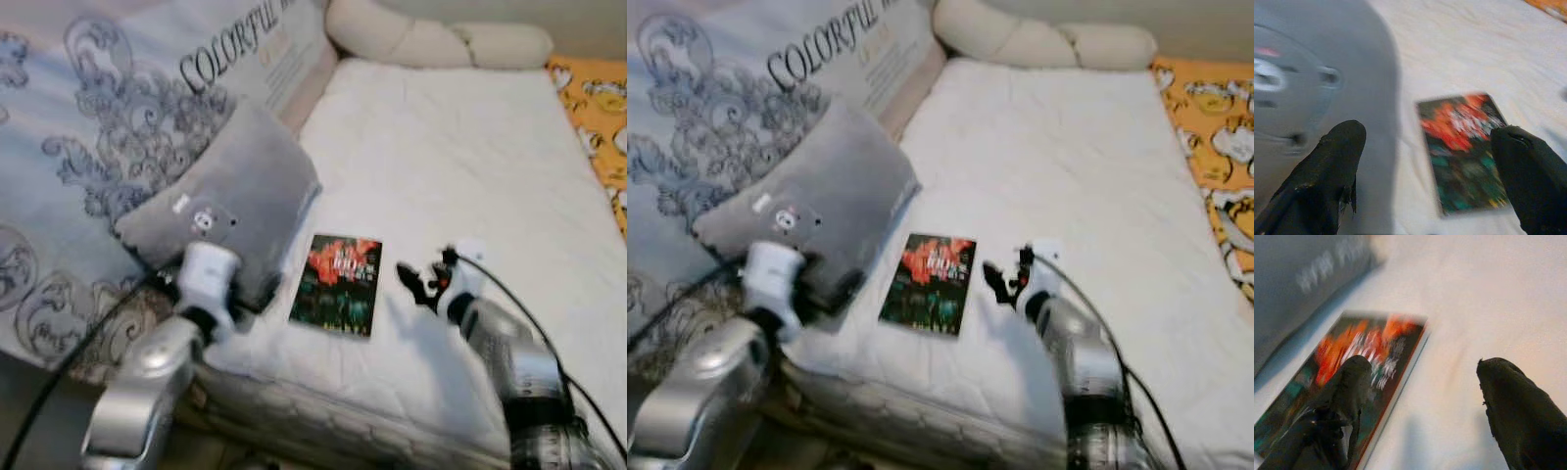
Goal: Clean up the room
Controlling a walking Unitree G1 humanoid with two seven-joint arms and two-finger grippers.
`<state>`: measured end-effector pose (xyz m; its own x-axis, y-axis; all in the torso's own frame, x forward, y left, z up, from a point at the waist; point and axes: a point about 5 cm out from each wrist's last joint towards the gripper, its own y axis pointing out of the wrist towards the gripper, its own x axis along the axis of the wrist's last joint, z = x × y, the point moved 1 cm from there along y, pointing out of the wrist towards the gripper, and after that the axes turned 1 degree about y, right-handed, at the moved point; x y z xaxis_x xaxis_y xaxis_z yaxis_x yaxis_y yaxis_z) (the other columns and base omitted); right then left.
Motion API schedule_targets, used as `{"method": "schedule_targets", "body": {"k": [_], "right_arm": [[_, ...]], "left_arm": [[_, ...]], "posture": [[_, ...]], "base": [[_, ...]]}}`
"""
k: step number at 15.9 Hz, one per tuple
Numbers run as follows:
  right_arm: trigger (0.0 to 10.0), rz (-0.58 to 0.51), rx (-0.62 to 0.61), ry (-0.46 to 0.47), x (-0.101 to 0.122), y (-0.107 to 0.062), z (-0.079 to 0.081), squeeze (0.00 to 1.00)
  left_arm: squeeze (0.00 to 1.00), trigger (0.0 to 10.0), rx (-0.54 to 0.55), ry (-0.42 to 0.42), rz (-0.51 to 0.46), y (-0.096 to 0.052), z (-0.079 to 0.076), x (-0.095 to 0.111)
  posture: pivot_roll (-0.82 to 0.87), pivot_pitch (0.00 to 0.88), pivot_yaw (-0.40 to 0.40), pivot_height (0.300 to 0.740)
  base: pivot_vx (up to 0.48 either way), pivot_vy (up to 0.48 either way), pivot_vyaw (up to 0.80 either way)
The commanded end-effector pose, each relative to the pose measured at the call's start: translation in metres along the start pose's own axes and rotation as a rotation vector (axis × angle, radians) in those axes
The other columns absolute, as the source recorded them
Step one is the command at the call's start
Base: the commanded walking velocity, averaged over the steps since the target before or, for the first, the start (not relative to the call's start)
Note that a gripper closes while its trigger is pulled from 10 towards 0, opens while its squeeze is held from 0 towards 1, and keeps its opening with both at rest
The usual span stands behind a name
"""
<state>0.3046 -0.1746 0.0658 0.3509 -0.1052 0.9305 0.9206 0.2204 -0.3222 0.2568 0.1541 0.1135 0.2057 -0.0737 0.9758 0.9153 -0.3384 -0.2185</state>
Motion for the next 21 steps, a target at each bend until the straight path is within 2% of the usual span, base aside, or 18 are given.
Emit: {"method": "schedule_targets", "body": {"k": [1, 2, 3, 5, 6, 9, 10, 12, 15, 18, 21], "right_arm": [[10.0, -0.112, -0.017, -0.065, 0.018, -0.008, 0.008, 0.00], [10.0, -0.134, -0.010, -0.068, 0.018, -0.013, 0.011, 0.00], [10.0, -0.197, -0.083, 0.028, 0.017, -0.035, 0.011, 0.00], [10.0, -0.261, -0.103, -0.063, 0.017, -0.058, 0.018, 0.00], [10.0, -0.267, -0.130, -0.030, 0.014, -0.065, 0.018, 0.00], [10.0, -0.255, -0.135, -0.096, 0.009, -0.077, 0.026, 0.00], [10.0, -0.240, -0.123, -0.077, 0.005, -0.082, 0.032, 0.00], [10.0, -0.232, -0.119, -0.076, 0.004, -0.083, 0.035, 0.00], [10.0, -0.222, -0.136, -0.092, 0.007, -0.083, 0.033, 0.00], [10.0, -0.198, -0.182, -0.181, 0.008, -0.078, 0.027, 0.00], [10.0, -0.169, -0.157, -0.136, 0.009, -0.075, 0.024, 0.00]], "left_arm": [[0.13, 10.0, 0.032, 0.007, -0.033, -0.005, 0.001, 0.005], [0.13, 10.0, 0.036, 0.010, -0.038, -0.006, 0.000, 0.005], [0.14, 10.0, 0.067, 0.028, -0.045, -0.010, 0.000, 0.004], [0.14, 10.0, 0.107, 0.052, -0.059, -0.015, 0.002, 0.003], [0.13, 10.0, 0.122, 0.061, -0.053, -0.019, 0.002, 0.001], [0.13, 10.0, 0.146, 0.062, -0.038, -0.026, 0.003, -0.005], [0.13, 10.0, 0.159, 0.060, -0.033, -0.030, 0.003, -0.007], [0.13, 10.0, 0.161, 0.062, -0.031, -0.031, 0.002, -0.008], [0.13, 10.0, 0.156, 0.068, -0.026, -0.032, 0.000, -0.009], [0.13, 10.0, 0.152, 0.070, -0.026, -0.030, -0.001, -0.009], [0.13, 10.0, 0.155, 0.072, -0.023, -0.028, -0.003, -0.010]], "posture": [[0.00, 0.000, 0.044, 0.740], [0.00, 0.000, 0.044, 0.740], [0.00, 0.000, 0.035, 0.740], [0.00, 0.000, 0.032, 0.740], [0.00, 0.000, 0.029, 0.740], [-0.01, 0.000, 0.026, 0.740], [-0.01, 0.000, 0.026, 0.740], [-0.01, 0.000, 0.027, 0.740], [-0.01, 0.000, 0.026, 0.740], [-0.01, 0.000, 0.026, 0.740], [-0.01, 0.000, 0.025, 0.740]], "base": [[0.000, 0.000, 0.00], [0.000, 0.000, 0.00], [0.000, 0.000, 0.00], [0.000, -0.311, 0.00], [0.000, -0.446, 0.00], [0.000, -0.447, 0.00], [0.000, -0.446, -0.78], [0.000, -0.446, -0.78], [0.000, -0.444, 0.00], [0.000, -0.446, 0.00], [0.000, -0.445, 0.00]]}}
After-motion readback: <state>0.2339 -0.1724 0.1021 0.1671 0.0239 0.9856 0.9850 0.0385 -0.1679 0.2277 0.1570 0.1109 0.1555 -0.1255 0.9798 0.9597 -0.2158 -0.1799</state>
